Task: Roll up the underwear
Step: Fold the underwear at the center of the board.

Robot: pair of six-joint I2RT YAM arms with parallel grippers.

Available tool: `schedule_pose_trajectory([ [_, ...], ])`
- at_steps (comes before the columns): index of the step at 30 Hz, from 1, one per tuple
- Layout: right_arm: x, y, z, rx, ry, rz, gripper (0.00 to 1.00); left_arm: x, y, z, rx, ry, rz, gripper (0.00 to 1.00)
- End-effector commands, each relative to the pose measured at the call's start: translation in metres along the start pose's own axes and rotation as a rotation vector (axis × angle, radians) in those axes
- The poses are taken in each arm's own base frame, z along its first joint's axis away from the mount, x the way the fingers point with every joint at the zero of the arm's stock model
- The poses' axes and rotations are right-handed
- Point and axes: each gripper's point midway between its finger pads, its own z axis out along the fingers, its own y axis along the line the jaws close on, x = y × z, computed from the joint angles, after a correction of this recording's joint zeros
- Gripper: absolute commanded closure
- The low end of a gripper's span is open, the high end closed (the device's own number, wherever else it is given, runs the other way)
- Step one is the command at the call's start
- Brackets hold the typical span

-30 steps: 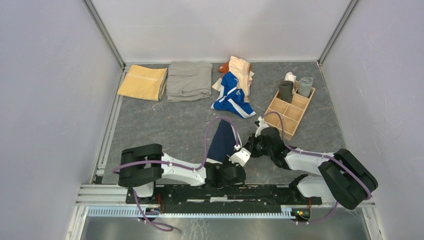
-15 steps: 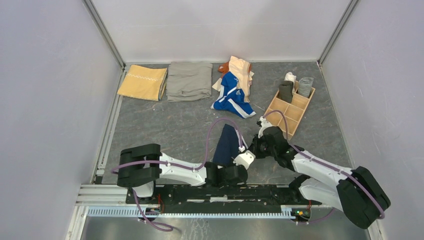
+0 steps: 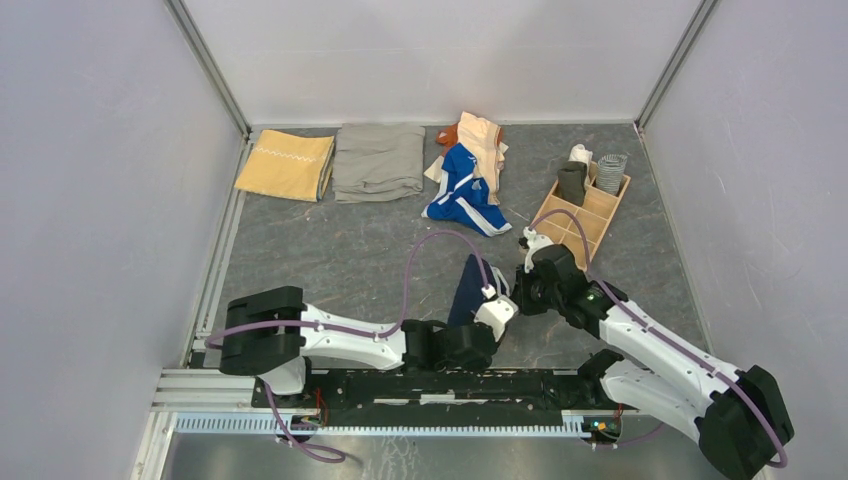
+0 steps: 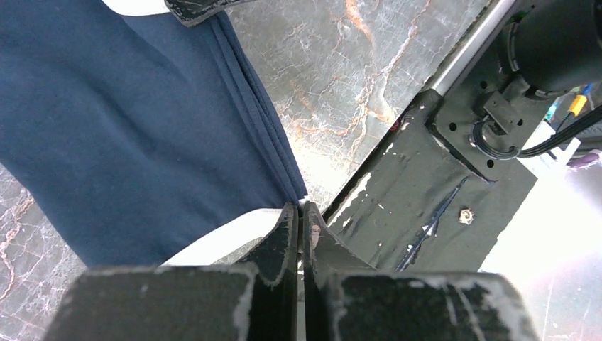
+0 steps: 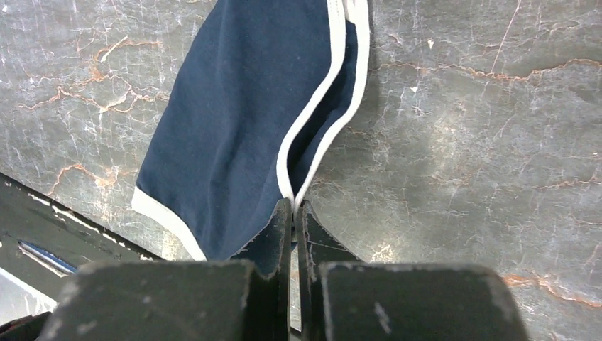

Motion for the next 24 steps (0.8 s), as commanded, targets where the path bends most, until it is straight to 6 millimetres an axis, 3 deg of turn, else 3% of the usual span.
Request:
schedule_pose_trajectory([
  [1, -0.028, 0.005, -0.007, 0.012, -0.055, -0.034, 1.0, -0.001, -0.016, -0.015, 0.09, -0.023, -0.056, 0.98],
  [15, -0.053, 0.04, -0.006, -0.034, -0.046, -0.065, 1.0, 0.003, 0.014, -0.036, 0.085, -0.106, -0.176, 0.98],
  [24, -0.073, 0.06, 0.005, -0.046, -0.049, -0.079, 1.0, 0.006, 0.039, -0.044, 0.054, -0.143, -0.219, 0.98],
])
